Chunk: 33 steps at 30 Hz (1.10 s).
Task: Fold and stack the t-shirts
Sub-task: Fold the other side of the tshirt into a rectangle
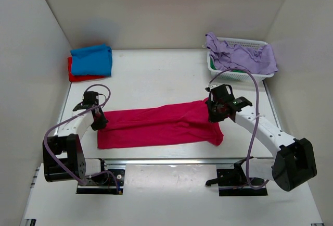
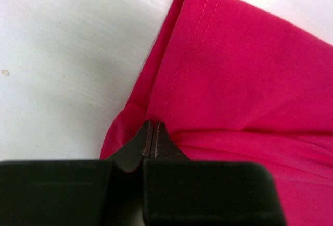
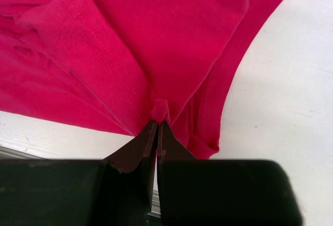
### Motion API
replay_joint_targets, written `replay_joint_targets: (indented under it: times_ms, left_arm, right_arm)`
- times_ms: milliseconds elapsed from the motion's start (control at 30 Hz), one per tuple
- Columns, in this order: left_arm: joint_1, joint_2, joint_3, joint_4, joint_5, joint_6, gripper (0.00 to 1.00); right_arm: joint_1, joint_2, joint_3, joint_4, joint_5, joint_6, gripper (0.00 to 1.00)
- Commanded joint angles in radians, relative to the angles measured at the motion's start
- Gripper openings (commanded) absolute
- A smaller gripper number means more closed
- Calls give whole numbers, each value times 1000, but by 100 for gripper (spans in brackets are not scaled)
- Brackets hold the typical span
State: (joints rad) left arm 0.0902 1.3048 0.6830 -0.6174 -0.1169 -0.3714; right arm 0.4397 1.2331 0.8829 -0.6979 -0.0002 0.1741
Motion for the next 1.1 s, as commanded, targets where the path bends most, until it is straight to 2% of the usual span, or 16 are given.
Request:
replay_joint_targets:
  times_ms: [0,267,700,800,867,933,967,1000,1067]
  left_arm:
    - [2,-45,-7,16,-20,-4,0]
    - [2,-35,-5,12,-30,-8,0]
    - [9,-32,-8,15,-18,-8,0]
    - [0,-24,-2,7,-12,-5,15]
    - [6,-35,4,12,2,0,36]
    - [5,-51,26,16,23,6,55]
    - [2,-65,35,27,26,6,58]
    - [-3,-76,56,30,26,15,62]
    - [-20,-94,105,47,16,31,63]
  right_arm:
    - [24,-43,-25,37,-23,34,0]
    - [67,-109,-103,34,-40,128,0]
    - [117,-165,-156,9,-72,171,0]
    - [114,-147,-183,8,-90,169,0]
    - [120,-130,-205,9,-95,159,0]
    - [126,-121,-210,17,-74,153,5]
    - [125,-119,-211,18,-75,153,14]
    - [120,-122,-202,21,-66,145,19]
    - [110,-118,-170,12,-49,130,37]
